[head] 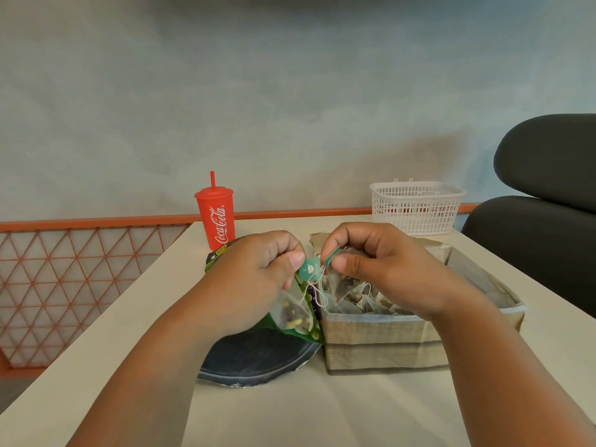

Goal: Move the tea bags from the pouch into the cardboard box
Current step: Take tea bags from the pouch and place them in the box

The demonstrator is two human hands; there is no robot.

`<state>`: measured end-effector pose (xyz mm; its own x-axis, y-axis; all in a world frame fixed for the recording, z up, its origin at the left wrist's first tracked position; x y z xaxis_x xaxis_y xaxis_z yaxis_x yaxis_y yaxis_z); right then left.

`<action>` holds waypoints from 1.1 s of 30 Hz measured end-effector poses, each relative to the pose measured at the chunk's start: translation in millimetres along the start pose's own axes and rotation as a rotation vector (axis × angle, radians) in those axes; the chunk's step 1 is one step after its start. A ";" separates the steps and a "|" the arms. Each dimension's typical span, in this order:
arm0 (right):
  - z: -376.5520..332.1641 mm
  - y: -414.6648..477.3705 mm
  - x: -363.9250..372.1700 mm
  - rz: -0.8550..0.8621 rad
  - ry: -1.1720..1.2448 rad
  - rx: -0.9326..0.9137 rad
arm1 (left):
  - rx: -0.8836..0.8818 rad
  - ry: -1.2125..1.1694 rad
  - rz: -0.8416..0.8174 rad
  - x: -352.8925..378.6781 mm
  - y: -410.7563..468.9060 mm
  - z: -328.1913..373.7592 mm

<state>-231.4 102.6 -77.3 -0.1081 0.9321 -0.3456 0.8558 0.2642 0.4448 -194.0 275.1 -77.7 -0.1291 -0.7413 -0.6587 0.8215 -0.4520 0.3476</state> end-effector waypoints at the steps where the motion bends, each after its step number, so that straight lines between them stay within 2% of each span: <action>1: -0.2 -0.1 0.2 -0.004 0.000 0.000 | -0.004 -0.005 -0.006 0.1 0.2 -0.5; 14: -2.2 -0.4 1.2 -0.027 -0.035 0.008 | -0.101 -0.048 0.031 -2.3 -2.5 6.1; 33: 0.0 3.8 7.0 0.070 0.017 -0.046 | -0.042 0.001 -0.040 0.7 -1.1 2.9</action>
<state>-228.9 110.1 -78.0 -0.0584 0.9527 -0.2983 0.8373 0.2094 0.5050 -196.6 273.6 -76.6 -0.1620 -0.7225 -0.6721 0.8383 -0.4601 0.2925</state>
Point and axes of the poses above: each hand's wrist, its own y-axis towards the middle knuckle, its own x-axis out of the palm, z = x × y, the point moved 1 cm from there along y, towards the middle knuckle, and after that the axes turned 5 degrees about -x, right-handed, at the moved point
